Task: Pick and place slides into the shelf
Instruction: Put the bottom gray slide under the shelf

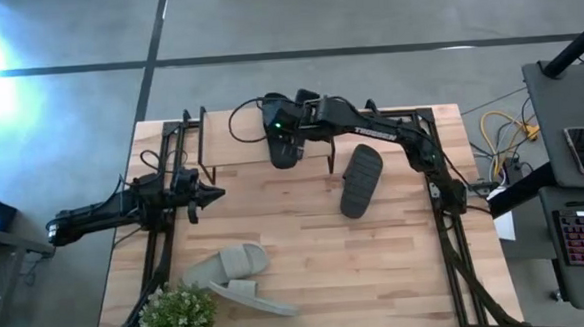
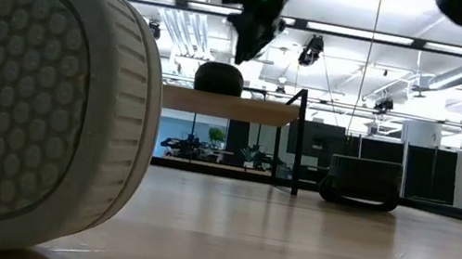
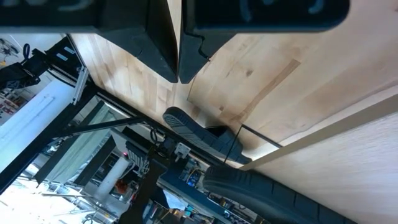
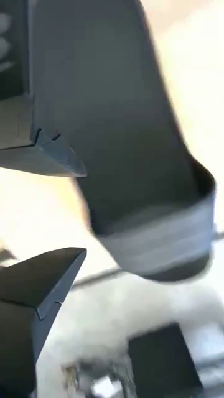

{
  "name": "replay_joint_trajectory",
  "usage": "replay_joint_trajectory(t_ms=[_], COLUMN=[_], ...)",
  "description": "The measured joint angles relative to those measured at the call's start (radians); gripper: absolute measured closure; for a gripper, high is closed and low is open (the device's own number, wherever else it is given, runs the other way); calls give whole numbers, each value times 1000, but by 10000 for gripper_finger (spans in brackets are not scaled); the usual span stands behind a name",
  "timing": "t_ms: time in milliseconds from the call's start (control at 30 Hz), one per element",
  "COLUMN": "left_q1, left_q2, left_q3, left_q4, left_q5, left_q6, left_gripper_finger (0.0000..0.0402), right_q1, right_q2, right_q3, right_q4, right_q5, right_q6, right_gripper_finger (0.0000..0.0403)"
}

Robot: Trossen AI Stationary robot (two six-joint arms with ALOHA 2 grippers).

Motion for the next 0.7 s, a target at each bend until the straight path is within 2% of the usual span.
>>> replay_joint_trajectory(t_ms=[167,233,433,600,700], left_q1=[0,0,0,1,0], left_q2=[0,0,0,3,2], left_q3=[0,0,0,0,2], left_q4=[0,0,0,63,145], left_q5=[0,0,-1,-119,-95], left_q6=[0,0,0,-3,-92], left_gripper_finger=[402,402,402,402,402], right_q1=[40,53,122,184,228], right_q2=[-94,-120,-186,-194,-200], right_q3=[-58,-89,-153,-160,-160], right_q4=[-182,-221,-218,-220,-241], right_q5=[-209,-247,-236,-236,-236], right_q6=[197,277,406,511,568], right_gripper_finger=[221,227,242,248,252])
